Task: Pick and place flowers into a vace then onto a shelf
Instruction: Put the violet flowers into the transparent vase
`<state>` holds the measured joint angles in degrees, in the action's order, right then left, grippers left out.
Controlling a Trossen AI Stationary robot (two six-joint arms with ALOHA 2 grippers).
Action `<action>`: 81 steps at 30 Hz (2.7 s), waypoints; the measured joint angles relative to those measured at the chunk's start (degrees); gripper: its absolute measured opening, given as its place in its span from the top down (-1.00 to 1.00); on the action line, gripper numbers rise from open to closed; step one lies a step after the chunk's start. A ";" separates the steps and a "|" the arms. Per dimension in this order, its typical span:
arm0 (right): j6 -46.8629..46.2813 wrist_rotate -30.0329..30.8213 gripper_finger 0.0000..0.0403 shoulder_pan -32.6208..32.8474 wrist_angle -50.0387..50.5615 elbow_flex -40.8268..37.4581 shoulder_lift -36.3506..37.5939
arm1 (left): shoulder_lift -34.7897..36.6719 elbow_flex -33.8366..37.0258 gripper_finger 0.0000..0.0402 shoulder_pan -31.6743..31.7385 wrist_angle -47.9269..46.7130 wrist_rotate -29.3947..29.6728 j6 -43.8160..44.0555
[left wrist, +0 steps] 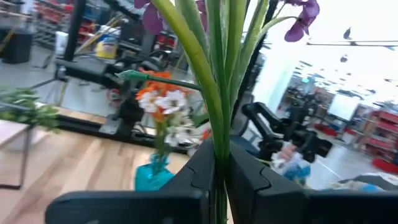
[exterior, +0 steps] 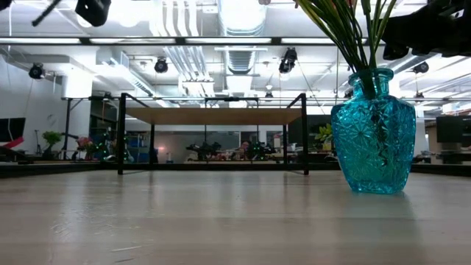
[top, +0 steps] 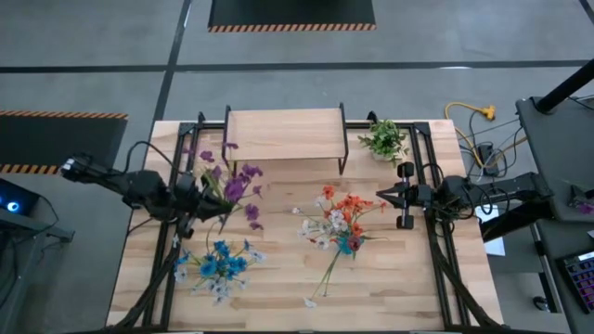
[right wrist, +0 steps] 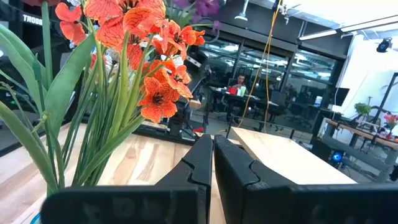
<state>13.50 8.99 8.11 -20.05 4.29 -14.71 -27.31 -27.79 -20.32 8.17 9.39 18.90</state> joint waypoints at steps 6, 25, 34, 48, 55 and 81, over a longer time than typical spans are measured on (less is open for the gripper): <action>-0.02 0.00 0.96 0.01 0.00 0.00 0.01 | -1.45 2.24 0.97 -4.15 5.61 -0.01 -3.36; 0.00 0.02 0.96 0.00 0.02 0.00 -0.01 | -6.67 3.39 0.97 -12.30 9.86 3.78 1.64; 0.06 0.07 0.96 0.01 -0.12 0.00 0.01 | -8.29 3.37 0.97 -13.16 13.55 6.70 2.94; 0.02 0.09 0.96 -0.01 -0.24 0.00 0.01 | -13.68 3.34 0.97 -15.59 16.04 9.12 4.63; 0.00 0.09 0.96 -0.01 -0.22 0.00 -0.01 | -12.46 3.34 0.97 -19.89 17.74 11.14 -1.62; 0.00 0.09 0.96 -0.01 -0.17 0.00 -0.01 | -17.25 3.48 0.97 -30.48 21.83 22.64 -7.35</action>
<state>13.50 9.08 8.10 -20.23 4.29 -14.72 -44.56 -24.32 -50.80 29.99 32.03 11.56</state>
